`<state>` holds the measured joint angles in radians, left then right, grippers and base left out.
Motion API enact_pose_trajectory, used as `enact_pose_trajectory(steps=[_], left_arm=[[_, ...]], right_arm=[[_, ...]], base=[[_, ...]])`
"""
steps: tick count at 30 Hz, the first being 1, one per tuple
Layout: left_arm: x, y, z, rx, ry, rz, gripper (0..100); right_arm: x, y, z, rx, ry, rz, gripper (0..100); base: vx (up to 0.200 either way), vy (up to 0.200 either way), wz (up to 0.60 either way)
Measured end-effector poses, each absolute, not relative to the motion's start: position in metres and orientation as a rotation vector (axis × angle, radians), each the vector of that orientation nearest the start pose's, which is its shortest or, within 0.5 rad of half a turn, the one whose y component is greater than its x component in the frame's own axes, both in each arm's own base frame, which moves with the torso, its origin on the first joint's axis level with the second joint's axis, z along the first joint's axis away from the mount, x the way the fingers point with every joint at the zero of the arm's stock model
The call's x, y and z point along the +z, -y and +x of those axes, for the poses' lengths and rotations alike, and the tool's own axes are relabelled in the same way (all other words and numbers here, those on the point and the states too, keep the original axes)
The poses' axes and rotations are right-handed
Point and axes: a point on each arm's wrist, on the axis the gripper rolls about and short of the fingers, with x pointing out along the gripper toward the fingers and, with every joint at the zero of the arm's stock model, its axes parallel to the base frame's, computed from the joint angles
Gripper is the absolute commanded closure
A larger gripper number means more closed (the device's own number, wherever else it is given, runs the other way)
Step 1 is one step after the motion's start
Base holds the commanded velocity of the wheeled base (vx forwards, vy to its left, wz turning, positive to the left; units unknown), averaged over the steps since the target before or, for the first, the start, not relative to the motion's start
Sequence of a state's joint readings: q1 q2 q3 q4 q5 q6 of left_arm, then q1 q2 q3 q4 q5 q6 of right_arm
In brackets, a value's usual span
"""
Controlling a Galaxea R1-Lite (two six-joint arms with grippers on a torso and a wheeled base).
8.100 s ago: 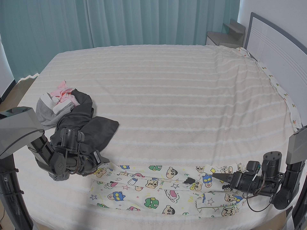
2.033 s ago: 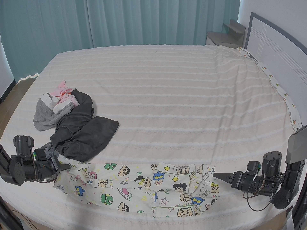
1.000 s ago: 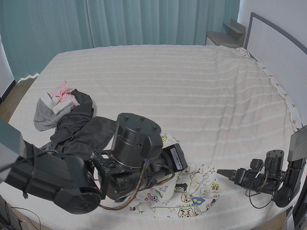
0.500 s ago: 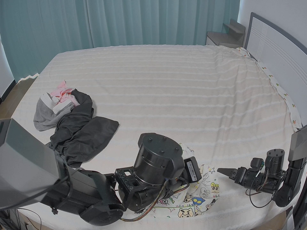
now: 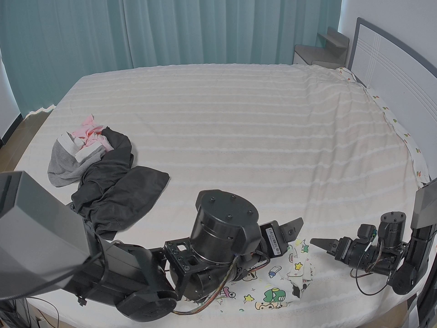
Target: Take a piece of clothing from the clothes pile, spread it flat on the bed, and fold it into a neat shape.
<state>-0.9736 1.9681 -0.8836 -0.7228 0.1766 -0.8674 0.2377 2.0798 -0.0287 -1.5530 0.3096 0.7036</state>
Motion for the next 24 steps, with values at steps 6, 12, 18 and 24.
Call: enact_pose_trajectory(steps=[6,12,18,24], left_arm=[[0.126,0.276,0.214,-0.543,-0.604,-0.623,0],[0.130,0.225,0.207,-0.500,-0.633,-0.624,0],[0.129,0.163,0.185,-0.436,-0.656,-0.643,0],[0.122,0.123,0.156,-0.395,-0.689,-0.707,0]], right_arm=[[0.025,-0.057,0.215,0.331,-0.659,0.691,0],[0.026,-0.057,0.214,0.334,-0.658,0.684,0],[0.028,-0.061,0.212,0.352,-0.657,0.676,0],[0.030,-0.074,0.207,0.390,-0.654,0.643,0]], base=[[0.000,0.000,0.00],[0.000,0.000,0.00],[0.000,0.000,0.00],[-0.200,0.000,0.00]])
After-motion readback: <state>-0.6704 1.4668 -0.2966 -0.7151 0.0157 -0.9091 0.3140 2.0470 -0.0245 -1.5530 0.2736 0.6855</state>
